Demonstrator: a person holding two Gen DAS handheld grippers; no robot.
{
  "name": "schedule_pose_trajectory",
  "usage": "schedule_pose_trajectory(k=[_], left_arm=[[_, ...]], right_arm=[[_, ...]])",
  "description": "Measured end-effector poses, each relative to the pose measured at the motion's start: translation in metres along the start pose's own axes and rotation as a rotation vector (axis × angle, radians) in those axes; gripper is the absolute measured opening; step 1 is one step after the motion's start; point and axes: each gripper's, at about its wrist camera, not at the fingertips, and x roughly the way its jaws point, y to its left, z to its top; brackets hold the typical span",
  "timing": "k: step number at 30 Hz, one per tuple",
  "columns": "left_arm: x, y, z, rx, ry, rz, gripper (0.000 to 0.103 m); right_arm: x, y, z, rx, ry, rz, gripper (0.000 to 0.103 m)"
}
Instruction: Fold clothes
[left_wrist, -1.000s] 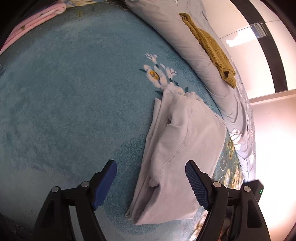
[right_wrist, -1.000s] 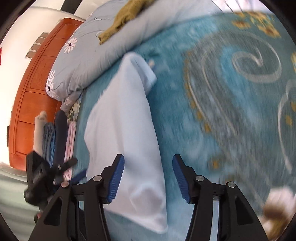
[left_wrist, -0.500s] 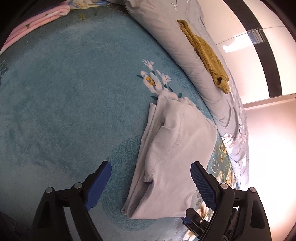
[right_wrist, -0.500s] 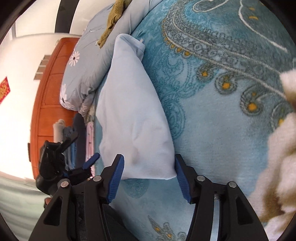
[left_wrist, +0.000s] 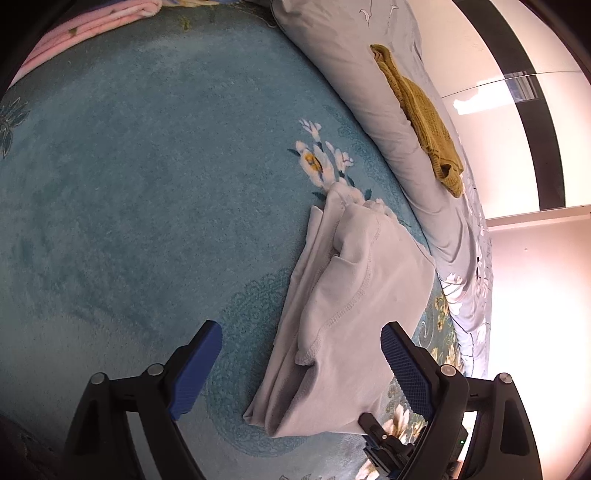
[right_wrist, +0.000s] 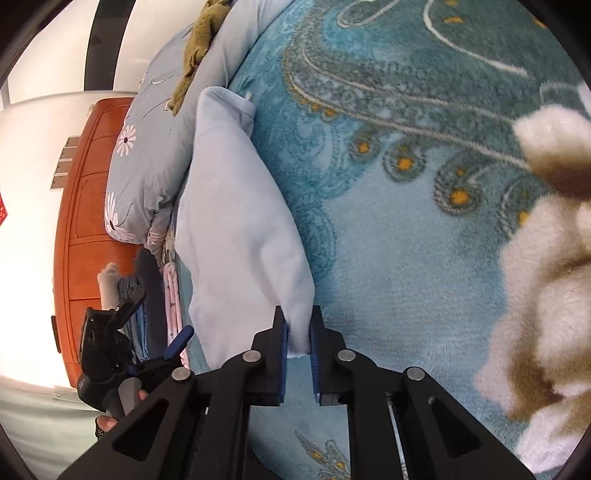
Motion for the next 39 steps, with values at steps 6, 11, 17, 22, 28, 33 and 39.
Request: schedule_pose_trajectory(k=[6,11,17,22,28,33,39], left_arm=[[0.002,-0.001,-0.002,0.013,0.019,-0.004,0.090],[0.011,-0.013,-0.004,0.073,0.045,0.022,0.090],[0.029,-0.026,-0.007,0.154,0.107,0.063,0.090],[0.044,-0.025,-0.001,0.120,0.138,0.060,0.090],[0.065,-0.039,0.009,0.127,0.139,0.025,0.090],[0.084,-0.040,0.013,0.105,0.156,0.028,0.090],[0.085,-0.040,0.018,0.064,0.128,-0.022,0.098]], right_arm=[[-0.032,0.002,0.041,-0.068,0.009,-0.062,0.008],[-0.060,0.013,0.104,-0.165,-0.012,-0.170,0.008],[-0.059,0.005,0.150,-0.177,0.008,-0.230,0.008],[-0.059,-0.002,0.150,-0.174,0.007,-0.192,0.012],[-0.080,-0.017,0.123,-0.111,-0.094,-0.141,0.040],[-0.074,-0.034,0.096,-0.027,-0.103,-0.106,0.040],[-0.060,-0.038,0.084,0.062,-0.181,-0.049,0.040]])
